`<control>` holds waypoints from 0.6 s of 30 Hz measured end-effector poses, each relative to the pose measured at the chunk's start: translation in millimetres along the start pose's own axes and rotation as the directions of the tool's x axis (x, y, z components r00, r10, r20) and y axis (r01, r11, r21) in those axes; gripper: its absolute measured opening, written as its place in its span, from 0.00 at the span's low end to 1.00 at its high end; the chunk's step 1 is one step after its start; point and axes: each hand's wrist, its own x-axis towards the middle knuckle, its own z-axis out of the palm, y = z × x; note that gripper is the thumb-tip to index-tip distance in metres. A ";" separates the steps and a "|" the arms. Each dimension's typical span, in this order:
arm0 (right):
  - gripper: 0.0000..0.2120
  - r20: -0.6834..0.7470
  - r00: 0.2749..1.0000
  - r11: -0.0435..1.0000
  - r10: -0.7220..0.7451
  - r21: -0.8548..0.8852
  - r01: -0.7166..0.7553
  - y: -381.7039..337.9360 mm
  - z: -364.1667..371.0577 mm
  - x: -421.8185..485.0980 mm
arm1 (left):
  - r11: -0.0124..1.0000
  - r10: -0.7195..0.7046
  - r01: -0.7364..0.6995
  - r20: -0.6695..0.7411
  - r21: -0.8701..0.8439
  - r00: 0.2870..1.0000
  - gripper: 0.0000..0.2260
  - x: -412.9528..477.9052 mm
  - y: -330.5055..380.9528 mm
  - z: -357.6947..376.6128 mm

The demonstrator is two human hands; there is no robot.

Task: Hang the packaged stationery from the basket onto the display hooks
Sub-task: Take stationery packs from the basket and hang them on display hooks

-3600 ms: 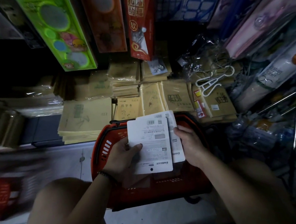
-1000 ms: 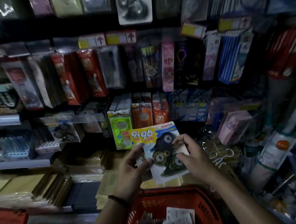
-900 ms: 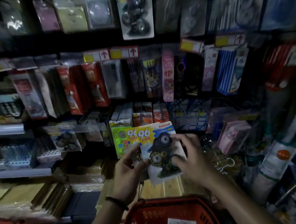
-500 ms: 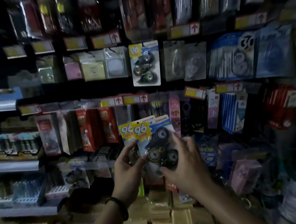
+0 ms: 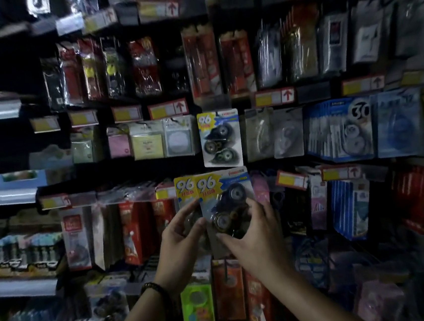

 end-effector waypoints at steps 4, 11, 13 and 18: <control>0.48 -0.092 0.995 0.998 -0.049 -0.045 0.046 -11.4 -4.0 35.8 | 0.998 0.067 -0.066 0.016 -0.013 0.998 0.19 24.5 18.6 -1.8; 0.49 -0.147 0.988 0.969 -0.058 -0.245 0.020 -40.7 -13.6 118.9 | 0.946 0.282 -0.257 -0.111 0.197 0.953 0.20 63.6 46.2 -21.7; 0.49 -0.140 0.989 0.964 -0.053 -0.265 0.015 -47.0 -10.7 139.6 | 0.938 0.300 -0.271 -0.116 0.217 0.947 0.19 68.3 55.2 -25.7; 0.47 -0.150 0.988 0.946 -0.047 -0.323 -0.004 -51.7 4.4 166.0 | 0.951 0.292 -0.273 -0.126 0.148 0.948 0.18 73.1 68.3 -33.5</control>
